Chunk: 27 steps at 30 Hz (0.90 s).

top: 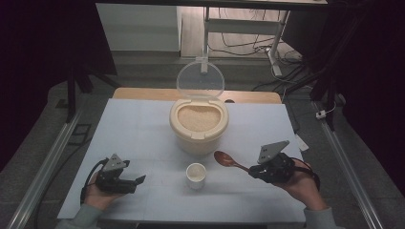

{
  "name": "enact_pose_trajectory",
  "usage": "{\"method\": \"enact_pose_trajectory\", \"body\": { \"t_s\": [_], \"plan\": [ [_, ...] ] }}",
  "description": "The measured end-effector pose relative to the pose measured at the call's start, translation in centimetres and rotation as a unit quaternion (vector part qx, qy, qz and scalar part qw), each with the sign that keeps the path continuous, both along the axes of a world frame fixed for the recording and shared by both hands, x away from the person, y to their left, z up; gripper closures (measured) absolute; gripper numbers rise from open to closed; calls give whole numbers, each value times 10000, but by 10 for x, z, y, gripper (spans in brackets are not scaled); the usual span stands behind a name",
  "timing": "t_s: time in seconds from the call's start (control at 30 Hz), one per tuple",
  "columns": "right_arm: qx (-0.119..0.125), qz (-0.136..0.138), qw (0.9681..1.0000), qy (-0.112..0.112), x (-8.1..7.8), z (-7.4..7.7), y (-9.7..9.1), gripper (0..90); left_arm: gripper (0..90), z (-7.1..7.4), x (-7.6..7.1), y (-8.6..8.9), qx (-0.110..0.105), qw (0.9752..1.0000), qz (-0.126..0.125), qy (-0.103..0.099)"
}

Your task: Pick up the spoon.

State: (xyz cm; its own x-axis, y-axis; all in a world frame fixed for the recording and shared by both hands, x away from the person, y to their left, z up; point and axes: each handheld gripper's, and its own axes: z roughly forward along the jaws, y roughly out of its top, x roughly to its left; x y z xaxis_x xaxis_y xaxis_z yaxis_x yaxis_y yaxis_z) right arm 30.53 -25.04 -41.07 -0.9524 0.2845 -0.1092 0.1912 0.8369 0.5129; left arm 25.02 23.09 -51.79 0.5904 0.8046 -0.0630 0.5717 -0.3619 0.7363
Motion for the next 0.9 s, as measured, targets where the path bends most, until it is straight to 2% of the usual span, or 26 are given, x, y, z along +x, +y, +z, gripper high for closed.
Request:
{"method": "enact_pose_trajectory", "body": {
  "t_s": [0.1,0.37,0.53,0.67,0.9],
  "plan": [
    [-2,52,10000,-11,0,0,4,785,152,0,0,0,3,10000,1,6],
    [-72,408,9991,-82,0,2,33,785,152,0,1,-1,-22,10000,3,20],
    [-161,687,9974,-119,1,6,57,785,152,1,1,1,-67,10000,15,10],
    [-113,836,9963,-137,3,8,76,785,152,1,1,2,-93,10000,16,9],
    [-141,1054,9940,-249,1,4,94,785,152,1,1,1,-73,10000,-18,19]
  ]
}}
